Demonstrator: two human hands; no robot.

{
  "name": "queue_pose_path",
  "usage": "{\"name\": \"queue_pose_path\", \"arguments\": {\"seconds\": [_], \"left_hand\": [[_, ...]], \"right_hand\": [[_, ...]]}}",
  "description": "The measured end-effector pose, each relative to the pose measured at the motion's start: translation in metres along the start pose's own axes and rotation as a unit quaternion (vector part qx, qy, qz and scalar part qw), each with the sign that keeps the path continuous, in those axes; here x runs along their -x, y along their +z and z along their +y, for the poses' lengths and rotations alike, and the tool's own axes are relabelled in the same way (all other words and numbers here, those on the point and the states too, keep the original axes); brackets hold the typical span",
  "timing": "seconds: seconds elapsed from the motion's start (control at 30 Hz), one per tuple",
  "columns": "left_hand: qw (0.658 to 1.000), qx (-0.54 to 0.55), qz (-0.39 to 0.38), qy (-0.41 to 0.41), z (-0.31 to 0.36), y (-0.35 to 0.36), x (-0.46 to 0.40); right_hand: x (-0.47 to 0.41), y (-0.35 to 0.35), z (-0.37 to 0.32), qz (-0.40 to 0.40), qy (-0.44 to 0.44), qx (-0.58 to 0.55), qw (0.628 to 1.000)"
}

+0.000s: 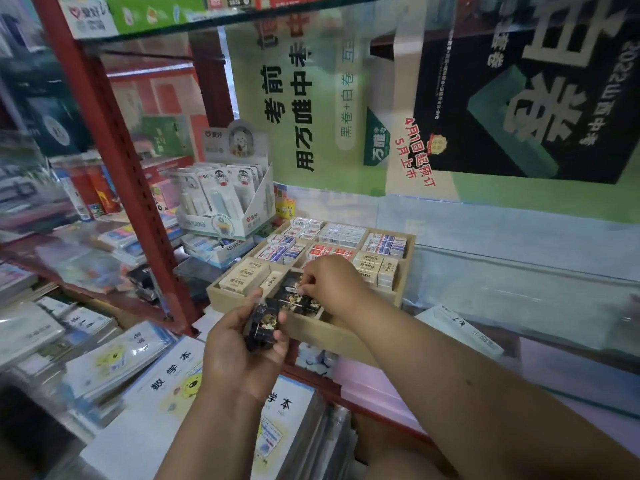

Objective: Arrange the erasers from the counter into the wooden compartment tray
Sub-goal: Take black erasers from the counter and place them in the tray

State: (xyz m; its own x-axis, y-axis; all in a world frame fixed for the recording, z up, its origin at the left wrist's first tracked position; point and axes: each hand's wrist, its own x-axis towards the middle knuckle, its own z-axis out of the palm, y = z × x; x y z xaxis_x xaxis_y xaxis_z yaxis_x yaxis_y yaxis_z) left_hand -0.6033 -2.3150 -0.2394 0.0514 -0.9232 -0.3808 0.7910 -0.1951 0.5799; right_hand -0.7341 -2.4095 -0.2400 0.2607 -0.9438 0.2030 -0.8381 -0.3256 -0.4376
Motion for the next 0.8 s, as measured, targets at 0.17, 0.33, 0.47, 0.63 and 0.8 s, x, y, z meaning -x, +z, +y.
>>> {"name": "queue_pose_path", "arguments": {"seconds": [0.17, 0.33, 0.47, 0.63, 0.8], "left_hand": [[1.0, -0.015, -0.001, -0.005, -0.005, 0.003, 0.0], [1.0, -0.024, 0.014, 0.002, -0.008, 0.006, -0.003], [0.999, -0.039, -0.017, 0.019, -0.015, 0.01, -0.003], [0.994, -0.064, -0.076, 0.054, -0.02, 0.016, 0.002], [0.994, -0.057, -0.079, 0.05, -0.019, 0.015, 0.006]], "right_hand": [[-0.006, 0.008, 0.009, 0.009, 0.015, -0.001, 1.0], [0.013, -0.006, 0.002, 0.107, 0.011, -0.123, 0.987], [0.05, -0.027, -0.013, 0.095, -0.003, -0.329, 0.94], [0.076, -0.025, -0.018, 0.048, -0.012, -0.414, 0.909], [0.081, -0.027, -0.012, 0.105, 0.01, -0.47, 0.876]]}}
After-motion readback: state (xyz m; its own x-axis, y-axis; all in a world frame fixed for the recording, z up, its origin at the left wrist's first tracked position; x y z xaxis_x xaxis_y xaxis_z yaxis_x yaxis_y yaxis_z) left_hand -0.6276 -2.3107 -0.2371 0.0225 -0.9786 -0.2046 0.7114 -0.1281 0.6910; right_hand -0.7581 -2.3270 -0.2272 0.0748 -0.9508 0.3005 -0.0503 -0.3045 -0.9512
